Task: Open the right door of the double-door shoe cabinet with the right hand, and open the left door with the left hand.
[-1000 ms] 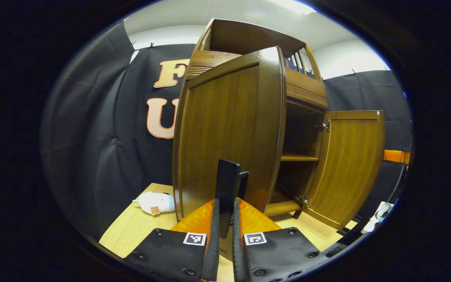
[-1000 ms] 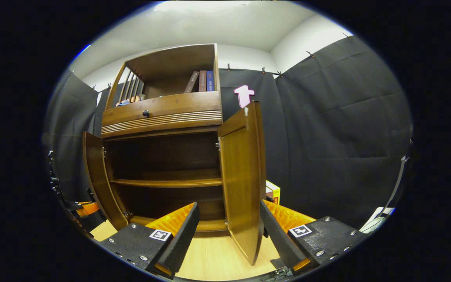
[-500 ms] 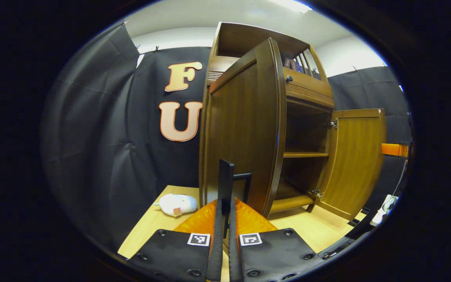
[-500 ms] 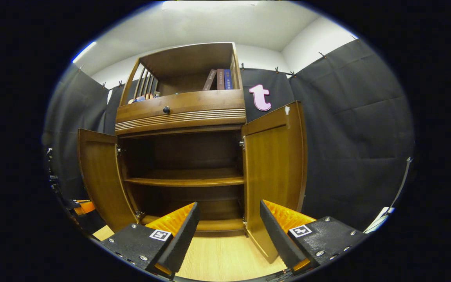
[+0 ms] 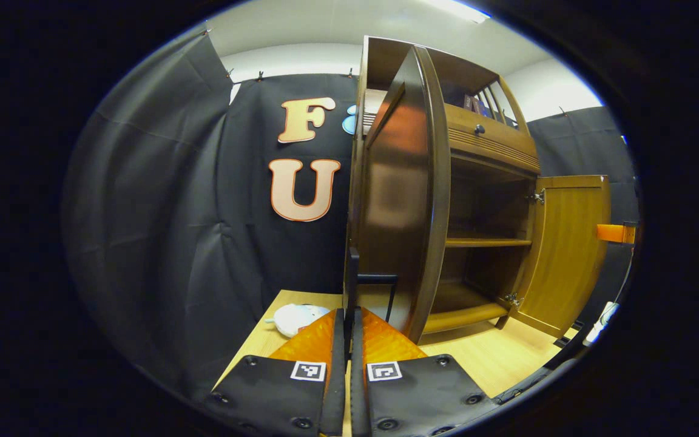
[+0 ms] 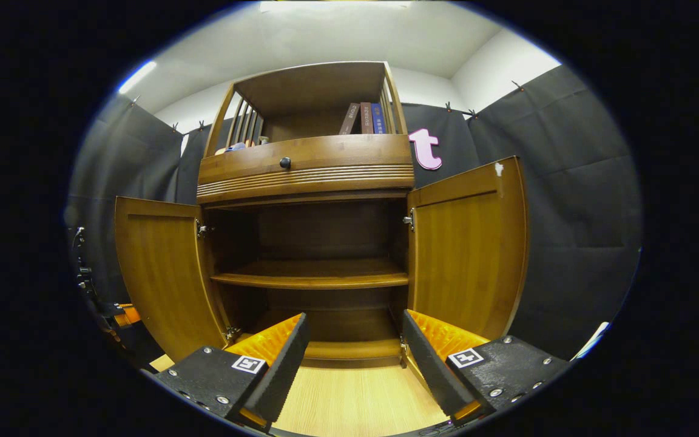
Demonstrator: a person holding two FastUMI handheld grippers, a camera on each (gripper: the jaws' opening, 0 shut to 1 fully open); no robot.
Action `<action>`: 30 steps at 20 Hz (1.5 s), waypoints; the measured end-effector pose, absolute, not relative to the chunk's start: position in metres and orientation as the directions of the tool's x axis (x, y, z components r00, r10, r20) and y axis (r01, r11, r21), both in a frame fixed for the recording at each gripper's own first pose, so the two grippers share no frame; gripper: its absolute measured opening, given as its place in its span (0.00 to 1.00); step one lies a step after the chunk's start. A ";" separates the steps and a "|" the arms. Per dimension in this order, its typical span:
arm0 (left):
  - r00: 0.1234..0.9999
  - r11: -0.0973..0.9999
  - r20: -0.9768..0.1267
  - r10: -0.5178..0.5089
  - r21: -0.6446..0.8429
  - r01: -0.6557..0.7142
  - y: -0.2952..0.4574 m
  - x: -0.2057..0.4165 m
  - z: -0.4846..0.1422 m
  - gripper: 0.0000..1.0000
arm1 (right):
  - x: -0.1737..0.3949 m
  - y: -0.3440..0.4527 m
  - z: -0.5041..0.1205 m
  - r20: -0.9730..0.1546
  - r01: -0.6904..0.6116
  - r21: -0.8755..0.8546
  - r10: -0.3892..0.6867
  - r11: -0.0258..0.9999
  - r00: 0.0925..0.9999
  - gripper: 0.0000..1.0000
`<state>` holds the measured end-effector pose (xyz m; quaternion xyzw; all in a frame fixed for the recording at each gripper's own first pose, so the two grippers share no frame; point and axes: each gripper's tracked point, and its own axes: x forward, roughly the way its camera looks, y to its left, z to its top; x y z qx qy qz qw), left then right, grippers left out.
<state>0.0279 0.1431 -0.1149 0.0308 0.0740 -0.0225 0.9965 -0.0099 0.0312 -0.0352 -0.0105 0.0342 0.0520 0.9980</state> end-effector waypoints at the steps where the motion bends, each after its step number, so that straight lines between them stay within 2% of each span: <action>1: 0.988 0.998 -0.149 -0.042 0.048 0.049 0.148 0.029 -0.114 0.11 | -0.008 0.035 -0.035 -0.069 -0.110 -0.017 0.109 0.994 0.992 0.94; 5: 0.986 0.996 -0.155 -0.063 0.053 0.072 0.158 0.027 -0.115 0.09 | -0.004 0.052 -0.036 -0.066 -0.138 0.000 0.138 0.990 0.988 0.94; 8: 0.987 0.997 -0.153 -0.040 0.052 0.049 0.176 0.018 -0.115 0.10 | -0.004 0.059 -0.040 -0.067 -0.150 -0.001 0.150 0.989 0.987 0.94; 9: 0.987 0.998 -0.155 -0.049 0.030 0.055 0.177 0.014 -0.115 0.05 | -0.003 0.062 -0.040 -0.068 -0.152 0.001 0.152 0.988 0.986 0.94; 11: 0.986 0.999 -0.163 -0.033 0.024 0.037 0.182 0.009 -0.117 0.12 | -0.001 0.064 -0.041 -0.070 -0.156 0.007 0.156 0.988 0.985 0.94; 13: 0.986 0.998 -0.165 0.006 0.062 0.005 0.192 0.002 -0.116 0.11 | 0.000 0.066 -0.041 -0.069 -0.159 0.009 0.159 0.987 0.985 0.94; 18: 0.986 0.995 -0.164 0.021 0.098 -0.005 0.183 -0.029 -0.096 0.15 | -0.001 0.058 -0.044 -0.071 -0.147 0.002 0.147 0.989 0.987 0.94; 23: 0.989 0.997 -0.149 0.023 0.072 -0.012 0.159 -0.045 -0.073 0.13 | -0.002 0.050 -0.049 -0.080 -0.131 0.003 0.131 0.991 0.988 0.94; 26: 0.992 0.992 -0.121 0.044 0.119 -0.029 0.142 -0.052 -0.062 0.11 | -0.003 0.045 -0.049 -0.081 -0.119 0.000 0.119 0.993 0.990 0.94; 28: 0.993 0.988 -0.106 0.045 0.149 -0.029 0.132 -0.054 -0.059 0.13 | -0.005 0.038 -0.051 -0.083 -0.115 -0.002 0.114 0.993 0.990 0.94; 30: 0.991 0.993 -0.126 0.034 0.117 -0.019 0.118 -0.052 -0.059 0.13 | -0.006 0.030 -0.050 -0.083 -0.110 -0.003 0.110 0.994 0.991 0.94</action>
